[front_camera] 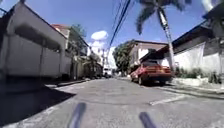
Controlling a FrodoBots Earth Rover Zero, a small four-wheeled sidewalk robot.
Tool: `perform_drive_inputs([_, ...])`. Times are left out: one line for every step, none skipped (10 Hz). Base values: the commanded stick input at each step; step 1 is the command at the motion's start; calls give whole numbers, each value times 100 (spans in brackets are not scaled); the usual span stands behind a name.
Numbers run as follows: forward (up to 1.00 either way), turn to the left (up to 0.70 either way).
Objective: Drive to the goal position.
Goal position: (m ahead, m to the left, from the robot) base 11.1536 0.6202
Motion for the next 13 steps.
perform_drive_inputs([100, 22])
perform_drive_inputs([100, 25])
perform_drive_inputs([100, 12])
perform_drive_inputs([100, -40])
perform_drive_inputs([100, -40])
perform_drive_inputs([100, -40])
perform_drive_inputs([100, -40])
perform_drive_inputs([100, -40])
perform_drive_inputs([100, -40])
perform_drive_inputs([100, -40])
perform_drive_inputs([100, -40])
perform_drive_inputs([100, -40])
perform_drive_inputs([100, -40])
